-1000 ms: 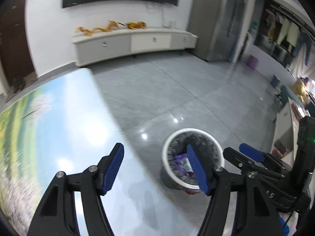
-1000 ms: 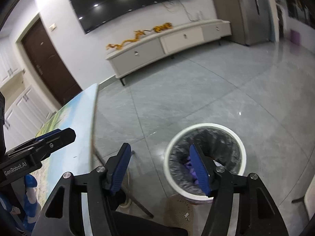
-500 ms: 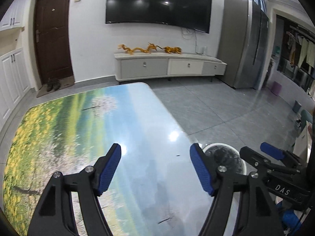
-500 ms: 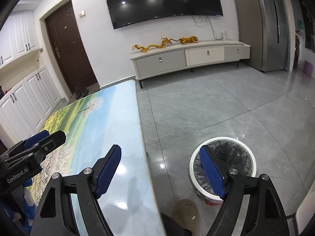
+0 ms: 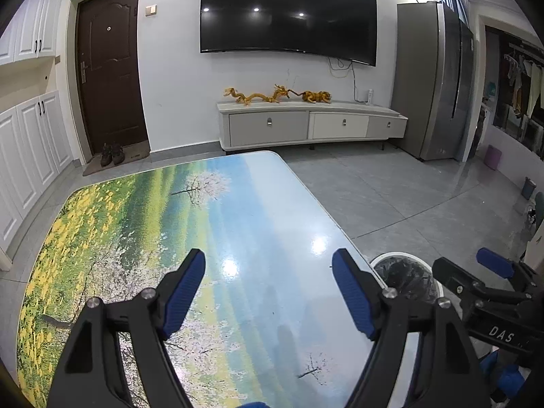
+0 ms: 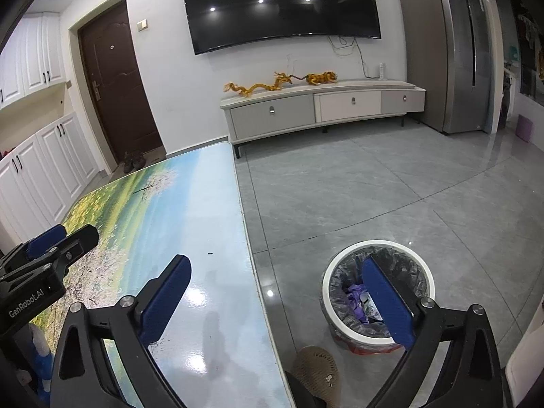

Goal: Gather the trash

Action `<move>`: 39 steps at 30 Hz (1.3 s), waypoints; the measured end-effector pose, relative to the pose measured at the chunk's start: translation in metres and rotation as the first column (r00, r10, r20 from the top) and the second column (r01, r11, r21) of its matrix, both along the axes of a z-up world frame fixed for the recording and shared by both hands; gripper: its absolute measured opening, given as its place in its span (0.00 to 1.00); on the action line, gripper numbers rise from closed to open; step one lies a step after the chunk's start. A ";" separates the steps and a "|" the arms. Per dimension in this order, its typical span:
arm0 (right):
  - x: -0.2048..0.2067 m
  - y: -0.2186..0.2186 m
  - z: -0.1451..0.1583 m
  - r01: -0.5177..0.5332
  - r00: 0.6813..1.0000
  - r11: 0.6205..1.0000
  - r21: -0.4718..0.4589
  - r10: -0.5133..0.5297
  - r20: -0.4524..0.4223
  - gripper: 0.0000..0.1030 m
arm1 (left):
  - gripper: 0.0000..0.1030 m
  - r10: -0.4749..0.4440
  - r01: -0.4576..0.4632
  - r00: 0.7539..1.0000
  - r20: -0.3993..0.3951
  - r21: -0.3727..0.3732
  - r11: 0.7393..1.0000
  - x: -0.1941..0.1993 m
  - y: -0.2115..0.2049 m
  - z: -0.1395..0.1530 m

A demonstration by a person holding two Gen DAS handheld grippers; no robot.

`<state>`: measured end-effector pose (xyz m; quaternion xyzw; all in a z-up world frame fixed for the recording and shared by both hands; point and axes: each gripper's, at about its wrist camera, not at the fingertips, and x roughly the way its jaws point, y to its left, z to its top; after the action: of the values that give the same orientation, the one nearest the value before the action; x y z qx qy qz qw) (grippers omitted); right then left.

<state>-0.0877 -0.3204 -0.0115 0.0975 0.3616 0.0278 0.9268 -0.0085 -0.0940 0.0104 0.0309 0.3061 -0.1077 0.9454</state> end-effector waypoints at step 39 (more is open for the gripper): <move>-0.006 0.003 0.017 0.030 0.994 0.994 -0.103 -0.019 0.108 0.98 | 0.74 0.037 -0.038 0.995 0.097 0.010 0.999 -0.001 -0.003 0.007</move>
<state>-0.0935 -0.3174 0.0054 0.0516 0.3113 0.0025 0.9489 -0.0091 -0.0965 0.0173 0.0358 0.2610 -0.0865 0.9608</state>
